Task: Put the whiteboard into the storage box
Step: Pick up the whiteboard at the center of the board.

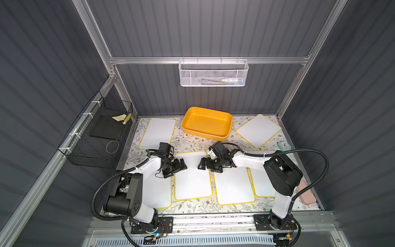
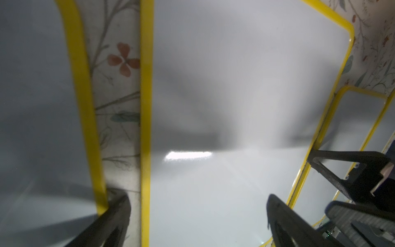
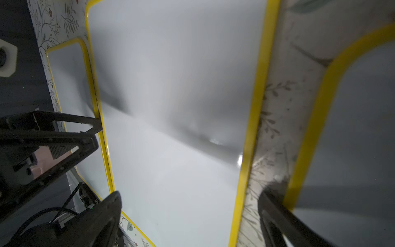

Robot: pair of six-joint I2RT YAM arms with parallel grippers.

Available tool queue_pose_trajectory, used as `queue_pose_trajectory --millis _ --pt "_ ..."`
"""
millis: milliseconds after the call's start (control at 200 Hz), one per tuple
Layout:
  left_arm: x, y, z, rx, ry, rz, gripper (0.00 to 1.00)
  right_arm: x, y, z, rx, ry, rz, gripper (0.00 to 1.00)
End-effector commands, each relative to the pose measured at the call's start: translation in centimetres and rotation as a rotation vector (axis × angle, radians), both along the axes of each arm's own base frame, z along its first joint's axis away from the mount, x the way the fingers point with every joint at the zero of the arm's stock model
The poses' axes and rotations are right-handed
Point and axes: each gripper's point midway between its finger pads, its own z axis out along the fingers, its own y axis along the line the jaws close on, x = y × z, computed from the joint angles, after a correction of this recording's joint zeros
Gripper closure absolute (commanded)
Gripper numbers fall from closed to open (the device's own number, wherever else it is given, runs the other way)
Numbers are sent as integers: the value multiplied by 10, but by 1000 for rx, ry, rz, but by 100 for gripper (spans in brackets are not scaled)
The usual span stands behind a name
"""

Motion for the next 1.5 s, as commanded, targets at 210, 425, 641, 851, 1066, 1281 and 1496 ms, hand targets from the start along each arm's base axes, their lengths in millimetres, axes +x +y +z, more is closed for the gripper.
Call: queue_pose_trajectory --millis 210,425,641,851,1066,1281,1496 --pt "-17 -7 -21 -35 72 3 1 -9 17 -4 56 62 19 1" --pt "-26 -12 -29 -62 95 4 1 -11 26 4 120 86 25 1" --pt "-30 -12 -29 -71 95 8 1 -13 38 21 211 102 37 1" --pt "-33 -13 -31 -80 95 14 1 -14 48 42 286 98 64 1" --pt "-32 -12 -29 -75 90 14 1 -13 44 53 289 77 64 1" --pt "-32 -11 -27 -71 82 11 0 -13 36 55 267 59 62 1" --pt "-29 -10 -26 -53 79 3 1 -12 31 61 269 44 59 1"
